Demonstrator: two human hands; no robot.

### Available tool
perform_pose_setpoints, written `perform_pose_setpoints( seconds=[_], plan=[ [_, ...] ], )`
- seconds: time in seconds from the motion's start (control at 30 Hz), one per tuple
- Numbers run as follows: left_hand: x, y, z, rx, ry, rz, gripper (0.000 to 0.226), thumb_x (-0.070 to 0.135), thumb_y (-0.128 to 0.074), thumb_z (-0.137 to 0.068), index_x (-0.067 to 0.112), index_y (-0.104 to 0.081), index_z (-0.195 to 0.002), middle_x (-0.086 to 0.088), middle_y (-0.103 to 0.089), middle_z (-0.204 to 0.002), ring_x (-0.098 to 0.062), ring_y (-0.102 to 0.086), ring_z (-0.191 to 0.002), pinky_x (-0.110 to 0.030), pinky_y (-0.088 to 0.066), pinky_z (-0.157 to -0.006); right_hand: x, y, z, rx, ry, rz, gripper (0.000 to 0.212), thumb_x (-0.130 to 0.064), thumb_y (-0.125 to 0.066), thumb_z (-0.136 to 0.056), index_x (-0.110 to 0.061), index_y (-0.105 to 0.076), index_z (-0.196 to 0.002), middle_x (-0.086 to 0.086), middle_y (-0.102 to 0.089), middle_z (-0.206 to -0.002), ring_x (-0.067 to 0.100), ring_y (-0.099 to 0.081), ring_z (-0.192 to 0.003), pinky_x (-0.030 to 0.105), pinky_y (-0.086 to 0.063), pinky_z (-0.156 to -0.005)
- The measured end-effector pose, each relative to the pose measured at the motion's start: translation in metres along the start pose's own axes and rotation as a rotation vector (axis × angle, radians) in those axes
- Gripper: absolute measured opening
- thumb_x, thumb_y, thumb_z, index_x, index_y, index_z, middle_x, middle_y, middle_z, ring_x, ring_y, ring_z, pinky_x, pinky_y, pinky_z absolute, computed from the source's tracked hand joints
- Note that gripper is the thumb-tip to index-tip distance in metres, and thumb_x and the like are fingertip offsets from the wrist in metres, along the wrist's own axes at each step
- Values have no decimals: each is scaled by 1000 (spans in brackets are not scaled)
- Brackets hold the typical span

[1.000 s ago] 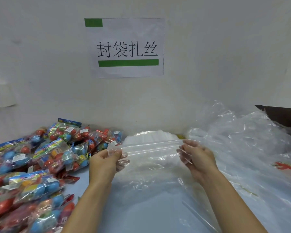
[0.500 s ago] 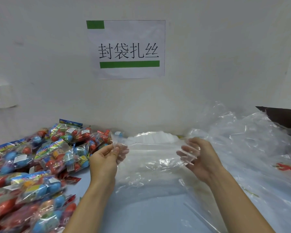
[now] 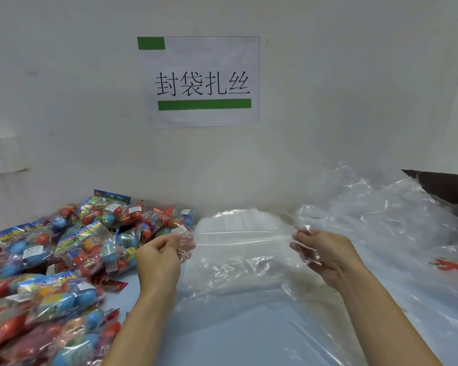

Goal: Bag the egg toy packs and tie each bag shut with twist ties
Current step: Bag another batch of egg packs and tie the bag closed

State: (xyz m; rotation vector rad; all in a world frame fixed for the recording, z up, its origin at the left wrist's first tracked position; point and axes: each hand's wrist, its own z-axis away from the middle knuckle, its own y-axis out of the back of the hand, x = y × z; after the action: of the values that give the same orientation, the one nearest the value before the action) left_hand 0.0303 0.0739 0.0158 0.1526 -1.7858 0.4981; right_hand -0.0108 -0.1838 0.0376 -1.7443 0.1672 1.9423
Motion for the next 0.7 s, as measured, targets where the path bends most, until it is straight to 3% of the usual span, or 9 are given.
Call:
perform_pose_setpoints(
  seconds=[0.17,0.33,0.47,0.53,0.6,0.7],
  plan=[
    [-1,4,-3,21,28,86,10,1,-74,-84,9,-71,-90,5,-75,-66,-3,-71,-62,-10,-51,-54,0,0,1,44,55,51,14,7,-76,-81,-6,-73,-87,4,-71,-67,13,-69,-57,24,-48,-56],
    [1,4,1,72,-16,10,20,18,-86,-72,6,-71,-71,-2,-71,-59,-5,-62,-47,-24,-49,-57,1,-2,3,60,92,59,19,3,-84,-74,-5,-68,-83,4,-67,-59,15,-61,-54,25,-50,-56],
    [1,2,4,104,-62,-46,29,28,-77,-83,9,-69,-63,6,-65,-49,4,-57,-42,-22,-42,-56,1,-4,5,77,120,52,23,-6,-89,-72,-4,-68,-82,1,-65,-56,13,-58,-48,25,-49,-54],
    [-1,2,1,135,-57,-48,22,23,-72,-89,11,-71,-71,10,-67,-52,7,-60,-49,-16,-43,-53,2,-4,4,100,140,70,24,-16,-89,-74,-2,-70,-79,2,-66,-59,11,-60,-47,22,-51,-52],
    [-4,2,-3,167,-25,-24,12,18,-68,-93,10,-73,-86,9,-69,-63,-1,-63,-57,-11,-45,-50,4,-4,3,121,165,97,28,-25,-85,-80,-3,-70,-73,2,-66,-56,9,-62,-45,22,-53,-52],
    [-7,4,-7,168,-5,-36,5,13,-68,-93,14,-72,-94,2,-71,-78,-8,-62,-65,-19,-50,-58,6,-5,1,130,183,112,29,-26,-77,-88,-4,-71,-70,2,-67,-53,11,-66,-47,25,-52,-56]
  ],
)
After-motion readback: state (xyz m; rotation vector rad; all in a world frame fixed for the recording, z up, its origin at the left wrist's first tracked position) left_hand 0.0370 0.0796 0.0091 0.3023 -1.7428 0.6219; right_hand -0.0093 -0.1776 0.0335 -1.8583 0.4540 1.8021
